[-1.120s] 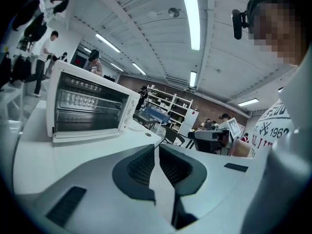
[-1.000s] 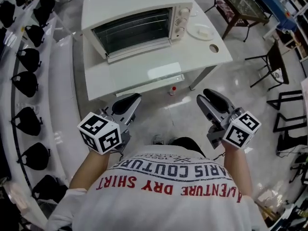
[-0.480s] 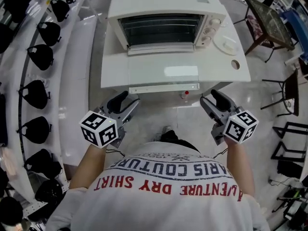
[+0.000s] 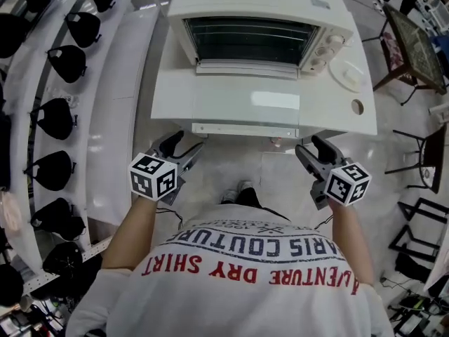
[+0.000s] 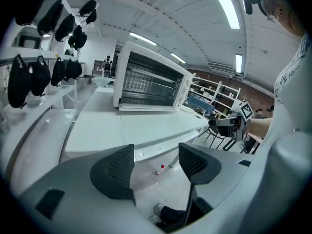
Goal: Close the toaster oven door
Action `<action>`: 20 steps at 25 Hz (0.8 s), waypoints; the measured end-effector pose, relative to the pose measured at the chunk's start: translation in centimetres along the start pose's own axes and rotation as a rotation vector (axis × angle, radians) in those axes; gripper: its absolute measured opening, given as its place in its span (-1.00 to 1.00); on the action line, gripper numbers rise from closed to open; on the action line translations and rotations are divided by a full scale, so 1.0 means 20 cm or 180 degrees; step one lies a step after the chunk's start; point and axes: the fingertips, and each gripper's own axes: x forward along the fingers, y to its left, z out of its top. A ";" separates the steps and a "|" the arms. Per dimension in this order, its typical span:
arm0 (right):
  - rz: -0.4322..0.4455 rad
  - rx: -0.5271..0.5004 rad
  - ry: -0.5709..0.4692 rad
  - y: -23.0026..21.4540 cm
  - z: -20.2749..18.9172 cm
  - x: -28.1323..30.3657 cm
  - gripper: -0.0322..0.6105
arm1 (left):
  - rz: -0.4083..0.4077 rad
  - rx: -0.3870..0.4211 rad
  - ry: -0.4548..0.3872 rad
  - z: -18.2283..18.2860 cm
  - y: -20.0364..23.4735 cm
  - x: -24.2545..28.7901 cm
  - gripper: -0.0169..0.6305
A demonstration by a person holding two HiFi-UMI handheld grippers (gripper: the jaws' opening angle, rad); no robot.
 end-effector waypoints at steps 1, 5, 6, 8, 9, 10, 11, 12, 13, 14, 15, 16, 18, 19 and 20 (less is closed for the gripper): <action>0.0009 -0.0043 0.0048 -0.02 -0.02 0.02 -0.05 | 0.0034 -0.0014 0.0027 -0.03 0.02 0.02 -0.05; 0.0019 -0.0251 0.0270 -0.07 -0.13 0.10 -0.05 | 0.0179 -0.0082 0.0118 -0.13 0.10 0.11 -0.05; 0.0020 -0.0275 0.0311 -0.08 -0.15 0.12 -0.05 | 0.0223 -0.0101 0.0151 -0.16 0.13 0.13 -0.05; -0.0002 -0.0309 0.0382 -0.11 -0.19 0.15 -0.05 | 0.0306 -0.0108 0.0239 -0.23 0.17 0.16 -0.05; -0.0029 -0.0330 0.0417 -0.13 -0.21 0.16 -0.05 | 0.0337 -0.0100 0.0287 -0.26 0.18 0.18 -0.05; -0.0060 -0.0354 0.0453 -0.15 -0.23 0.18 -0.05 | 0.0360 -0.0093 0.0329 -0.28 0.20 0.20 -0.05; -0.0087 -0.0377 0.0486 -0.17 -0.25 0.19 -0.05 | 0.0376 -0.0086 0.0359 -0.31 0.21 0.22 -0.05; -0.0109 -0.0400 0.0517 -0.18 -0.27 0.21 -0.05 | 0.0387 -0.0076 0.0378 -0.33 0.22 0.23 -0.05; -0.0126 -0.0425 0.0546 -0.20 -0.28 0.23 -0.05 | 0.0394 -0.0059 0.0387 -0.34 0.23 0.25 -0.05; -0.0137 -0.0452 0.0577 -0.21 -0.30 0.25 -0.05 | 0.0395 -0.0033 0.0387 -0.35 0.24 0.26 -0.05; -0.0142 -0.0482 0.0611 -0.21 -0.32 0.27 -0.05 | 0.0389 -0.0005 0.0379 -0.35 0.25 0.28 -0.06; -0.0143 -0.0512 0.0647 -0.22 -0.34 0.29 -0.05 | 0.0378 0.0020 0.0365 -0.36 0.25 0.29 -0.06; -0.0156 -0.0549 0.0700 -0.23 -0.38 0.32 -0.05 | 0.0365 0.0065 0.0336 -0.37 0.26 0.32 -0.06; -0.0169 -0.0559 0.0703 -0.23 -0.39 0.33 -0.05 | 0.0364 0.0094 0.0323 -0.37 0.26 0.33 -0.06; -0.0186 -0.0576 0.0697 -0.24 -0.39 0.34 -0.05 | 0.0362 0.0125 0.0309 -0.36 0.27 0.35 -0.06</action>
